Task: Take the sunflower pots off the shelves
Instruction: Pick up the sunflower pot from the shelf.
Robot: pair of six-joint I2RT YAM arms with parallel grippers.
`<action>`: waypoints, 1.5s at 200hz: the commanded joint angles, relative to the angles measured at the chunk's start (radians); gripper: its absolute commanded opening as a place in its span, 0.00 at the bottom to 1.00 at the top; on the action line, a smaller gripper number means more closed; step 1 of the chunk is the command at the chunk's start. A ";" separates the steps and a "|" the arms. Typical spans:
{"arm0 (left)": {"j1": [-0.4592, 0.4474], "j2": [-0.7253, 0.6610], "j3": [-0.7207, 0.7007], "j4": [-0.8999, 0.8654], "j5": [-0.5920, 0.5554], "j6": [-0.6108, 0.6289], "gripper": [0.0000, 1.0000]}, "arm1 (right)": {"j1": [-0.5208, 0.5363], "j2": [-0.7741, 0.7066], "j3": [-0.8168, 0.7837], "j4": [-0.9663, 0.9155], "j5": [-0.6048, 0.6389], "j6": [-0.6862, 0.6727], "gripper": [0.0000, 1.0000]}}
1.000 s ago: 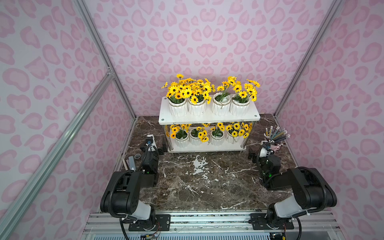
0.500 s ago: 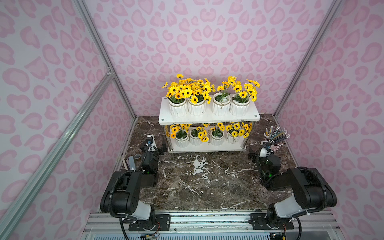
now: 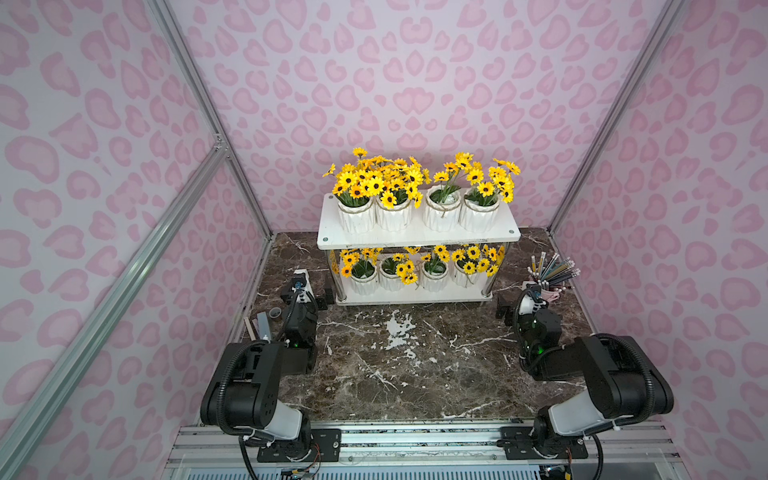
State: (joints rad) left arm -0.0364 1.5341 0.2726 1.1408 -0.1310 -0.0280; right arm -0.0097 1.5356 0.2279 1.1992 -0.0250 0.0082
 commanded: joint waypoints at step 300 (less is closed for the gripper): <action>-0.030 -0.579 0.271 -0.861 -0.197 -0.024 0.97 | 0.098 -0.267 0.321 -0.804 0.150 0.206 1.00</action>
State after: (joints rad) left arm -0.0681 1.0027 0.5159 0.4042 -0.2974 -0.0467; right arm 0.0917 1.2800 0.4927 0.5629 0.1146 0.0826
